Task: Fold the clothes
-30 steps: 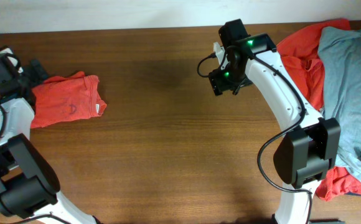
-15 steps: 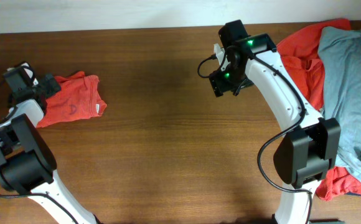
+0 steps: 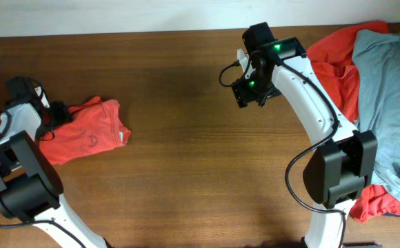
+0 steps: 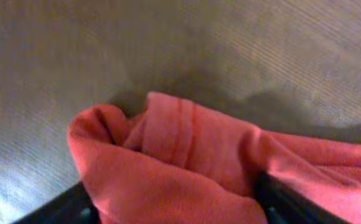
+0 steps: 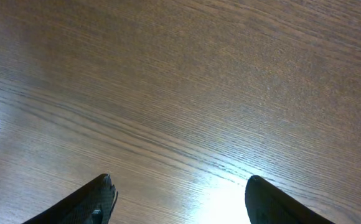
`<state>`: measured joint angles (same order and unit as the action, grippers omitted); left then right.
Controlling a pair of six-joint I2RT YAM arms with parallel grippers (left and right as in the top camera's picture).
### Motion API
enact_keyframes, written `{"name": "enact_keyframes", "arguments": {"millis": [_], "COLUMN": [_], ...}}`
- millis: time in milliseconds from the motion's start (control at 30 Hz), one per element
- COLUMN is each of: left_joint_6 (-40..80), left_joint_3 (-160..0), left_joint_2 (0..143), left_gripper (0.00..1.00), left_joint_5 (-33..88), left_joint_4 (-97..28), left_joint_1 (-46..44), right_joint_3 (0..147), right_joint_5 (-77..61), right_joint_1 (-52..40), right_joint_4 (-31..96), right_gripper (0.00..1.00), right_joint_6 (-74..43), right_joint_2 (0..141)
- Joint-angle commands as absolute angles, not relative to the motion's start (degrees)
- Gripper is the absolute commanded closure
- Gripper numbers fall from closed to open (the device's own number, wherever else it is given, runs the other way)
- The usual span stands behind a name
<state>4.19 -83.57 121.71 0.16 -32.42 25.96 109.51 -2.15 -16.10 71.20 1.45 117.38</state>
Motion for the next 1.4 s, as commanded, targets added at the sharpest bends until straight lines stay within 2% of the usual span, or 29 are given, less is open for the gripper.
{"name": "enact_keyframes", "arguments": {"millis": [0, 167, 300, 533, 633, 800, 933, 1000, 1100, 1367], "left_joint_6": [7.94, 7.92, 7.86, -4.78, -14.31, -18.57, -19.00, -19.00, -18.96, -18.98], "left_joint_3": [-79.61, -82.04, -85.93, -92.58, -92.62, -92.62, -91.90, -90.98, -90.39, -89.71], "left_joint_2": [125.75, 124.09, 120.73, 110.80, 107.07, 107.50, 109.21, 110.34, 112.97, 120.44], "left_gripper": [0.01, 0.01, 0.01, 0.01, 0.03, 0.22, 0.57, 0.71, 0.77, 0.78], "left_joint_5": [1.26, -4.89, -5.39, -2.07, 3.66, 7.75, 7.73, 7.46, 6.55, 1.63], "left_joint_4": [-37.56, -37.47, -37.91, -37.58, -40.12, -50.11, -56.27, -56.45, -56.75, -56.93], "left_joint_1": [26.04, 26.04, 26.04, 23.03, 18.63, 10.96, 6.31, 4.69, 3.38, 3.03], "right_joint_3": [109.93, 109.93, 109.93, 109.91, 109.91, 109.91, 109.91, 109.91, 109.91, 109.91], "right_joint_5": [-1.45, -1.43, -1.45, -1.45, -1.43, -1.43, -1.43, -1.43, -1.43, -1.39], "right_joint_1": [-16.05, -16.05, -16.05, -16.05, -16.03, -16.03, -16.03, -16.03, -16.03, -16.03], "right_joint_4": [71.44, 71.46, 71.44, 71.70, 71.77, 71.83, 71.83, 71.83, 71.92, 72.62], "right_gripper": [0.28, 0.27, 0.27, 0.27, 0.27, 0.27, 0.27, 0.27, 0.27, 0.27], "right_joint_6": [0.99, 0.99, 0.99, 0.99, 0.99, 0.99, 0.99, 1.02, 1.02, 1.21], "right_joint_2": [117.14, 117.14, 117.14, 117.14, 117.14, 117.14, 117.14, 117.14, 117.14, 117.14]}}
